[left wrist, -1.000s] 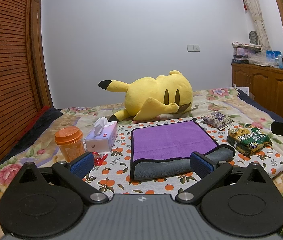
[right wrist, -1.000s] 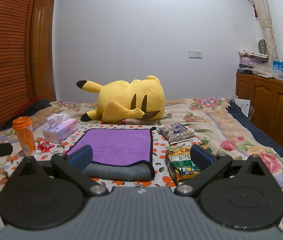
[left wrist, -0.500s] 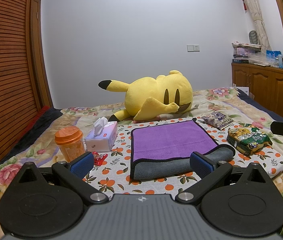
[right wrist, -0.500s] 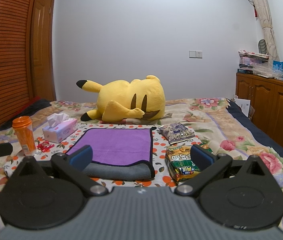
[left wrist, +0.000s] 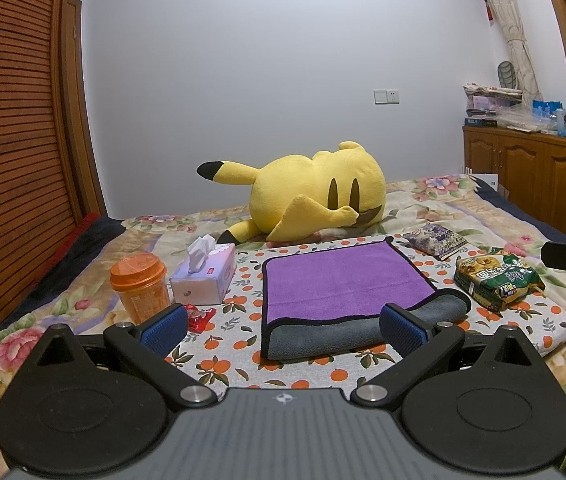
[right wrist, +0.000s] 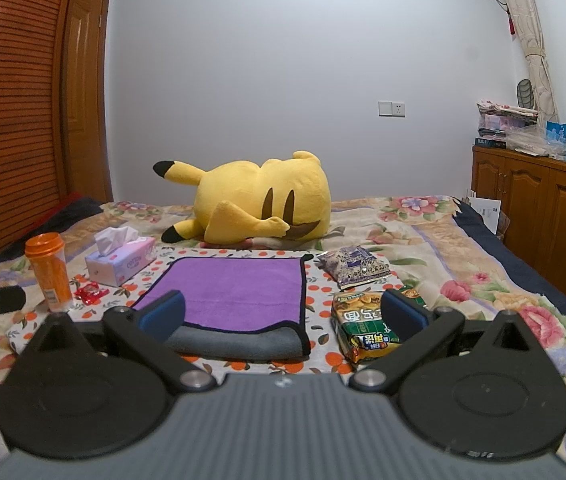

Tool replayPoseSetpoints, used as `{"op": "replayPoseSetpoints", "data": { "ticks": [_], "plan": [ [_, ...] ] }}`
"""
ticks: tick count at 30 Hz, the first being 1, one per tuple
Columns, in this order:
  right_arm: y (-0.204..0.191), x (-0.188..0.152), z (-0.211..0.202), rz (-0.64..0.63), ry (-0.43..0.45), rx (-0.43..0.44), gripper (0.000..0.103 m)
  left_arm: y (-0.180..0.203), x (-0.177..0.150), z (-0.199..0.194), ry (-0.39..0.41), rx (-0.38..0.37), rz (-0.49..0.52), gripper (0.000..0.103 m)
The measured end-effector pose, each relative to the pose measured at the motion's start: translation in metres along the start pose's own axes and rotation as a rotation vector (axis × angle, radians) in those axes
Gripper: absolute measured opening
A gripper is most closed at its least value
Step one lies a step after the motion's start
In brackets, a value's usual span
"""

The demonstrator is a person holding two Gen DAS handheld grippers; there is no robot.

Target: Fold towel

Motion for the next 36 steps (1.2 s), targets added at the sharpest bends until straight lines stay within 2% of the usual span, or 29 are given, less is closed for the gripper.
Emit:
{"op": "replayPoseSetpoints", "data": {
  "ticks": [21,36],
  "plan": [
    [-0.002,0.0,0.001,-0.002,-0.001,0.001,0.103,0.0,0.0,-0.001,-0.004,-0.002,0.002,0.103],
    [-0.009,-0.004,0.014,-0.03,-0.043,-0.001,0.103,0.005,-0.008,0.016,-0.079,-0.021,0.025,0.103]
  ]
}}
Point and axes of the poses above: each gripper's, at about its wrist camera, not at the fingertips, and z roughly the way its jaws point, y to its right, x to its top, the point moved 5 cm from there along z, roughly the way its jaws point, and after that the axes turned 1 degree about x, right-handed, at the moved point
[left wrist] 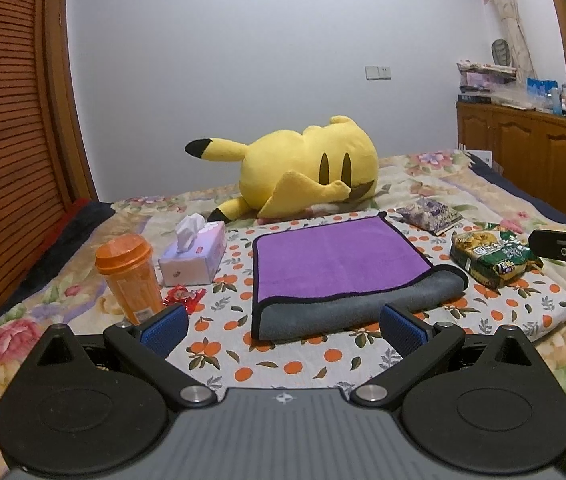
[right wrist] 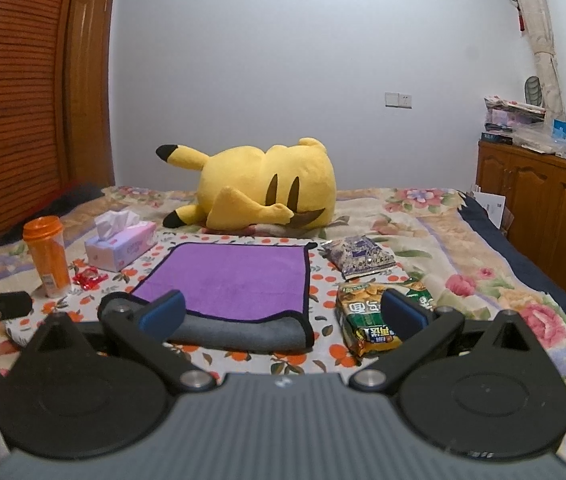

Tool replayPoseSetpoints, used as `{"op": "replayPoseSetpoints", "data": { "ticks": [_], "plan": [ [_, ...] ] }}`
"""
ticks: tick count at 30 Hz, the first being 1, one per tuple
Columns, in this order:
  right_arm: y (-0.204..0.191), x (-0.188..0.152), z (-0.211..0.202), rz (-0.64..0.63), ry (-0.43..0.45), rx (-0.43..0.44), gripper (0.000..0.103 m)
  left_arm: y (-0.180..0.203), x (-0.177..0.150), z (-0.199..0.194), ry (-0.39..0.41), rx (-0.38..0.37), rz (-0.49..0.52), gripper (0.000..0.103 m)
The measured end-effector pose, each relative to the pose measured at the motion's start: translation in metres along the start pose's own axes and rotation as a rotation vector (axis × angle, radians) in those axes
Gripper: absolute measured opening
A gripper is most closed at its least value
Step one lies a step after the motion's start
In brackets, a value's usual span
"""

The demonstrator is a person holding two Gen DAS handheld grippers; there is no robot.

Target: Fold towel

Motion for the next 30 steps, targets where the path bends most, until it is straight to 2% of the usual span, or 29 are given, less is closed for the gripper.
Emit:
{"op": "replayPoseSetpoints", "data": {
  "ticks": [30],
  "plan": [
    [0.003,-0.002,0.054,-0.028,-0.081,0.021,0.103,-0.006,0.011,0.066,-0.086,-0.024,0.005,0.103]
  ]
}}
Point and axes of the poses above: each gripper's, at about its wrist camera, not at the fingertips, and z roughly the way its jaws point, y to its right, x to its top, the point moved 5 cm from there along z, roughly the way its jaws point, and after that the axes turned 1 degree about x, right-handed, at the moved point
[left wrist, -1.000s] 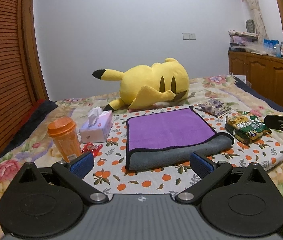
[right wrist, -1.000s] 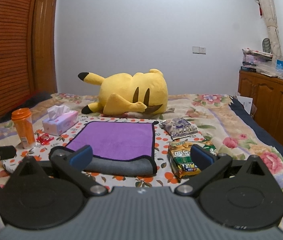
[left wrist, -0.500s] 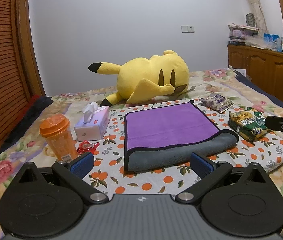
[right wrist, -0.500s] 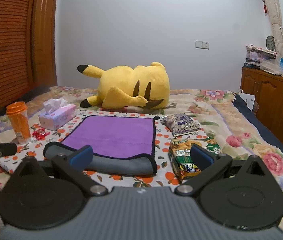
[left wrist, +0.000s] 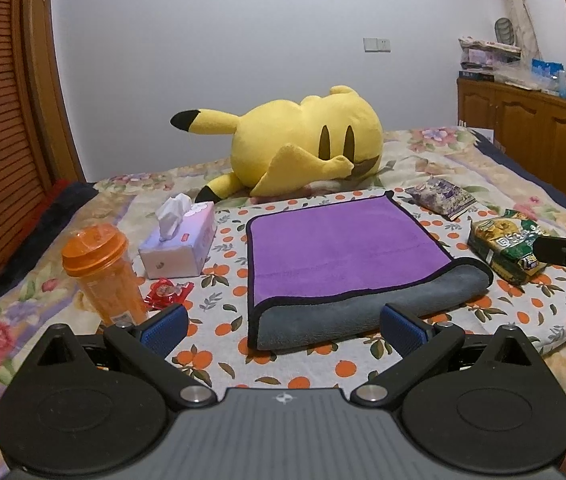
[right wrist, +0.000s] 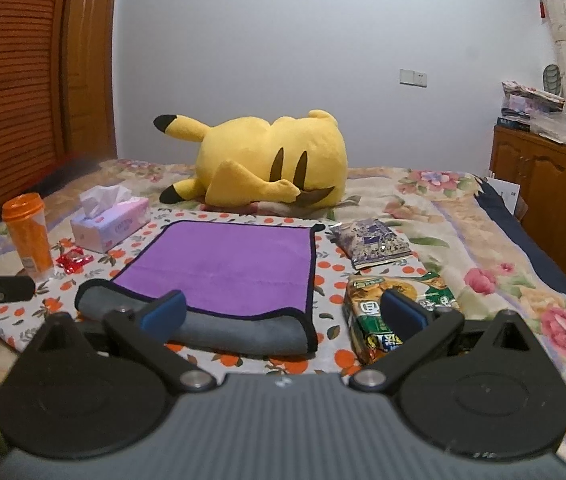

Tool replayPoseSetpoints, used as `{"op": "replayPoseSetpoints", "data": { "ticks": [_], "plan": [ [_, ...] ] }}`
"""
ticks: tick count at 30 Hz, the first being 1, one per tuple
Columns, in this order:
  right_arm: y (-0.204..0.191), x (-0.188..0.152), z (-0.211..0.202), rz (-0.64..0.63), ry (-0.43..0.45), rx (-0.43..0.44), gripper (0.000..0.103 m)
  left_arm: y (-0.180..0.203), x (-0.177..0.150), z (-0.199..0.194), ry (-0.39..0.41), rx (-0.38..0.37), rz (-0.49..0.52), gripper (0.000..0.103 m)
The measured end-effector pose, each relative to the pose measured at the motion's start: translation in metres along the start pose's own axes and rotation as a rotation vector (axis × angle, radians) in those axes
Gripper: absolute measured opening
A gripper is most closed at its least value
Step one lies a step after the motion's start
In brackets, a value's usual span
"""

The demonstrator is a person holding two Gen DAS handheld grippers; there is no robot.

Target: Fold towel

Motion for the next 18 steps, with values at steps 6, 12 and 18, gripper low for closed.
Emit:
{"op": "replayPoseSetpoints", "data": {
  "ticks": [6,12,18],
  "plan": [
    [0.001,0.002,0.016,-0.002,-0.015,-0.001,0.103,-0.002,0.002,0.014,-0.013,0.003,0.011,0.103],
    [0.002,0.004,0.028,0.0,-0.027,0.005,0.103,-0.005,0.004,0.026,-0.026,-0.008,0.004,0.102],
    [0.002,0.006,0.041,-0.003,-0.038,0.014,0.103,-0.008,0.006,0.039,-0.036,-0.01,0.008,0.099]
  ]
}}
Point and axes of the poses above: each gripper's, at about its wrist camera, not at the fingertips, and z roughly the way its jaws point, y to its right, x to its top, the point moved 5 cm from there along z, roughly the way its jaws point, and after that the axes turned 1 degree about x, right-handed, at the moved point
